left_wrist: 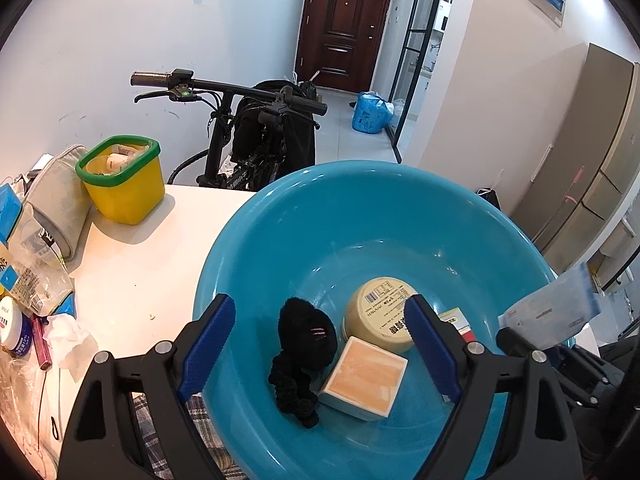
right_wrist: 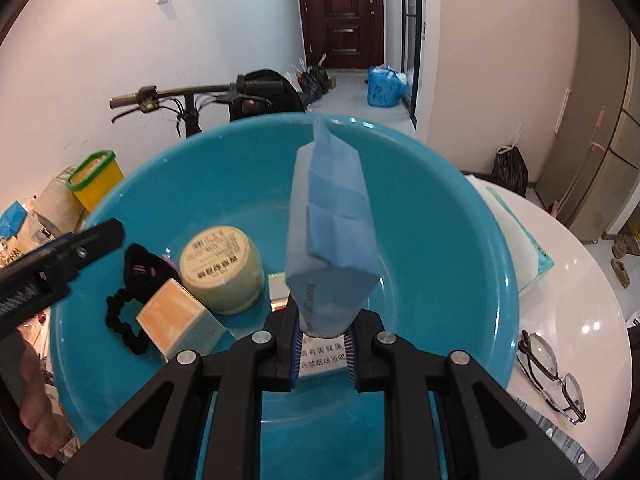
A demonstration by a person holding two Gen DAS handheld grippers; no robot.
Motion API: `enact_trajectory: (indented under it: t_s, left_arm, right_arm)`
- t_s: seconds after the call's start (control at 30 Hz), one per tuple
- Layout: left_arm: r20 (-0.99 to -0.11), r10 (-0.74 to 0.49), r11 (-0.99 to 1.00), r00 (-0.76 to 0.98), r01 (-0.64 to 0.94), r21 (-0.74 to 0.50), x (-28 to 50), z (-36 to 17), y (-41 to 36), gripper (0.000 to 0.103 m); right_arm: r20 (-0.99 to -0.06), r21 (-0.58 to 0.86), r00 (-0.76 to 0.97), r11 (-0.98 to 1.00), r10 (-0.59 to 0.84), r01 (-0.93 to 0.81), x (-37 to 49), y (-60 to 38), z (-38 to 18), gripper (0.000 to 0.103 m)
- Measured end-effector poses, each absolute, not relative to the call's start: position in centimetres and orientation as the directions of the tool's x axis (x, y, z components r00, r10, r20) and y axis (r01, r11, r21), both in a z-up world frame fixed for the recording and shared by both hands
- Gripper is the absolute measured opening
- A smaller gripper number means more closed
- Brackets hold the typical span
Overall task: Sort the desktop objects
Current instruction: 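Lower the blue wipe pack into the basin and open the right tool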
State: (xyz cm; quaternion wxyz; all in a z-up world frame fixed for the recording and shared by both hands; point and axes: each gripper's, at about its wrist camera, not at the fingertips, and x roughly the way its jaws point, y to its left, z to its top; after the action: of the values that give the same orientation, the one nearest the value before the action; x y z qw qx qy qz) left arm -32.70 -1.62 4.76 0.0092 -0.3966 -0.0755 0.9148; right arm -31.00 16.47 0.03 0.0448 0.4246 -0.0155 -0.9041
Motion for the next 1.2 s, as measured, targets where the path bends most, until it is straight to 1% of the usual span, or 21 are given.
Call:
enact_trajectory:
  t_s: [0.1, 0.43, 0.73, 0.8, 0.83, 0.9, 0.93, 0.97, 1.07, 1.2]
  left_arm:
    - [-0.725, 0.076, -0.989, -0.684, 0.04, -0.141, -32.8, 4.7, -1.7, 0.088]
    - [-0.737, 0.061, -0.994, -0.673, 0.029, -0.109, -32.8, 4.2, -1.1, 0.088]
    - [-0.739, 0.063, -0.994, -0.671, 0.026, -0.108, -32.8, 4.3, -1.2, 0.088]
    - [-0.737, 0.062, -0.993, -0.672, 0.029, -0.111, -32.8, 4.4, -1.3, 0.088]
    - [-0.738, 0.063, -0.993, -0.672, 0.03, -0.112, -32.8, 4.4, -1.4, 0.088]
    - [-0.739, 0.064, -0.993, -0.67, 0.029, -0.113, -32.8, 4.4, -1.3, 0.088]
    - [-0.74, 0.066, -0.993, -0.669, 0.027, -0.114, -32.8, 4.4, -1.4, 0.088]
    - [-0.74, 0.068, -0.993, -0.669, 0.027, -0.115, -32.9, 4.4, -1.4, 0.088]
    - [-0.737, 0.062, -0.993, -0.673, 0.034, -0.115, -32.8, 4.6, -1.6, 0.088]
    - [-0.731, 0.06, -0.993, -0.68, 0.032, -0.111, -32.7, 4.8, -1.7, 0.088]
  right_arm:
    - [-0.782, 0.071, -0.616, -0.995, -0.1, 0.072, -31.2, 16.6, -0.4, 0.017]
    - [-0.784, 0.061, -0.612, -0.995, -0.1, 0.085, -31.2, 16.3, -0.3, 0.017]
    - [-0.783, 0.069, -0.614, -0.995, -0.103, 0.079, -31.2, 16.5, -0.3, 0.018]
    - [-0.784, 0.076, -0.611, -0.994, -0.108, 0.079, -31.2, 16.5, -0.3, 0.021]
    - [-0.784, 0.079, -0.611, -0.994, -0.11, 0.077, -31.2, 16.6, -0.3, 0.025]
    - [-0.781, 0.085, -0.614, -0.994, -0.112, 0.074, -31.1, 16.7, -0.1, 0.036]
    - [-0.776, 0.086, -0.621, -0.993, -0.114, 0.074, -31.0, 16.7, 0.1, 0.047]
    - [-0.769, 0.084, -0.629, -0.993, -0.114, 0.077, -30.9, 16.6, 0.3, 0.049]
    - [-0.764, 0.06, -0.638, -0.995, -0.094, 0.075, -30.7, 16.5, 0.7, 0.049]
    - [-0.756, 0.066, -0.647, -0.995, -0.095, 0.069, -30.8, 16.7, 1.0, 0.049]
